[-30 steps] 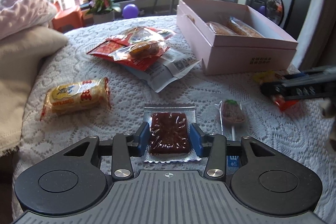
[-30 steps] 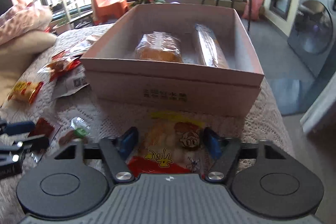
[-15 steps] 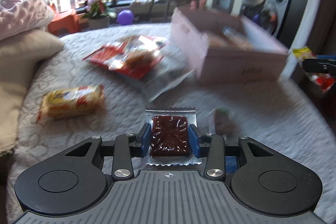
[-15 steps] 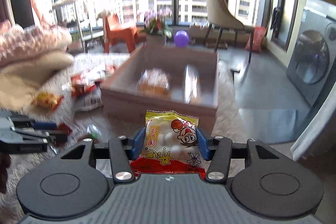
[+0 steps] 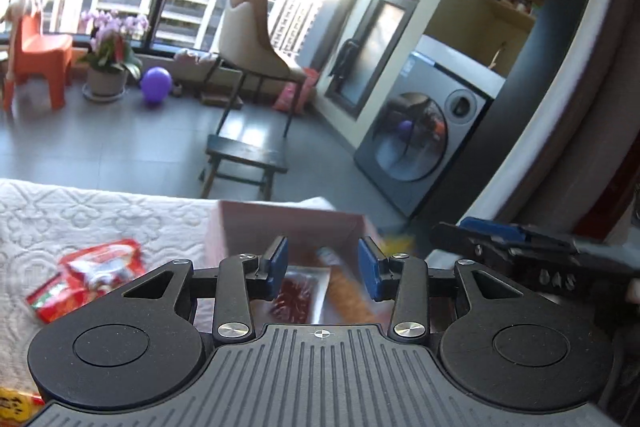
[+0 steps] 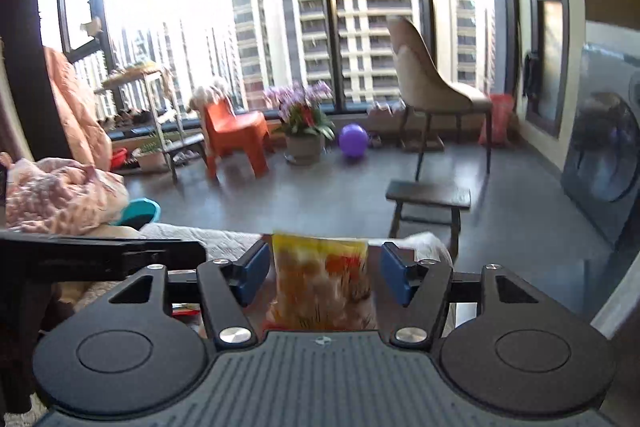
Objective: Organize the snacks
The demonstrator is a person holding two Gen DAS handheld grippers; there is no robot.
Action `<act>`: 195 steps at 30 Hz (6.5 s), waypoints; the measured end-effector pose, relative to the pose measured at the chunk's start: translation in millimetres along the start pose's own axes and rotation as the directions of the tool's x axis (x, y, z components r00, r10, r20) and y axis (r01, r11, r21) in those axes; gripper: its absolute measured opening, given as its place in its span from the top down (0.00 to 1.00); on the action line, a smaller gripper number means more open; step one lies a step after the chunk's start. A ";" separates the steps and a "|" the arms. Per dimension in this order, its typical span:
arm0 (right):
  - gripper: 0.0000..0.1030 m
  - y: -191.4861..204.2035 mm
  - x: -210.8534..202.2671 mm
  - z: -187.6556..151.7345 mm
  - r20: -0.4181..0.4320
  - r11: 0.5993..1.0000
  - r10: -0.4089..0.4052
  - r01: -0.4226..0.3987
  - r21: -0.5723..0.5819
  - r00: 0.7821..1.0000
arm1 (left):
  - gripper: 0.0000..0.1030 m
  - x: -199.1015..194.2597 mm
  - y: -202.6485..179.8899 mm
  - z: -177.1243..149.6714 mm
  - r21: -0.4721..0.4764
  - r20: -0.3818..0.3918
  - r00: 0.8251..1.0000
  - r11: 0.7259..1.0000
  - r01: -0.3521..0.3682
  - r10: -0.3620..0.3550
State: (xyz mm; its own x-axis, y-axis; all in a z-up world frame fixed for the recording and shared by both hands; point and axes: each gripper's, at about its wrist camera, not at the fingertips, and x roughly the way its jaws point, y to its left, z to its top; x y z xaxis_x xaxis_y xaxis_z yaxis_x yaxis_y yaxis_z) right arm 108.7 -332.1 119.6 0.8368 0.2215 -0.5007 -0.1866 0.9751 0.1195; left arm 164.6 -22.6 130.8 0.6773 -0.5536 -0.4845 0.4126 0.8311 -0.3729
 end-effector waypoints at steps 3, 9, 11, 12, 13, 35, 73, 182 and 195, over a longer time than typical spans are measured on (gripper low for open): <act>0.40 -6.6 11.4 -13.1 -0.024 1.000 -0.020 0.020 0.002 1.000 | 0.58 -19.5 17.2 -19.8 0.030 0.017 0.997 0.996 -0.081 0.080; 0.39 3.3 18.9 -57.2 -0.108 0.998 -0.032 0.027 -0.053 0.994 | 0.58 -56.4 75.2 -58.8 0.023 -0.026 0.918 0.918 -0.396 0.397; 0.39 9.2 19.8 -71.5 -0.143 0.999 -0.002 -0.005 -0.049 0.990 | 0.58 -66.7 101.5 -66.1 -0.030 -0.050 0.880 0.880 -0.474 0.472; 0.39 13.0 20.7 -78.7 -0.162 0.999 0.017 -0.024 -0.041 0.987 | 0.58 -71.5 113.5 -69.7 -0.061 -0.061 0.866 0.865 -0.499 0.495; 0.39 15.9 20.9 -85.2 -0.177 0.999 0.034 -0.040 -0.031 0.984 | 0.58 -75.2 120.8 -72.5 -0.087 -0.068 0.858 0.853 -0.514 0.509; 0.37 99.6 25.4 -125.0 -0.278 0.976 0.136 -0.176 -0.126 0.951 | 0.57 -74.5 99.3 -121.5 -0.102 -0.175 0.963 0.969 -0.224 0.205; 0.37 78.8 5.2 -169.1 -0.254 0.983 0.121 -0.152 -0.107 0.960 | 0.68 -79.3 94.7 -125.8 -0.040 -0.171 0.958 0.970 -0.241 0.231; 0.37 125.8 21.6 -167.1 -0.241 0.984 0.079 -0.114 -0.135 0.967 | 0.76 -73.5 50.2 -174.6 0.036 -0.205 0.935 0.957 -0.289 0.290; 0.51 144.2 38.9 -164.1 -0.282 0.982 0.116 -0.152 -0.112 0.952 | 0.76 -76.6 54.2 -176.8 0.006 -0.191 0.943 0.961 -0.277 0.273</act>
State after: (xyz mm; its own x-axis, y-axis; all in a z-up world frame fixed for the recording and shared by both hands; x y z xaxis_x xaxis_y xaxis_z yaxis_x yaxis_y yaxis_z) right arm 29.9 -181.7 -23.3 0.6300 0.3255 -0.7051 -0.3681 0.9246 0.0979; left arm 27.4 55.6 7.8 0.6352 -0.3055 -0.7094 0.2132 0.9521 -0.2192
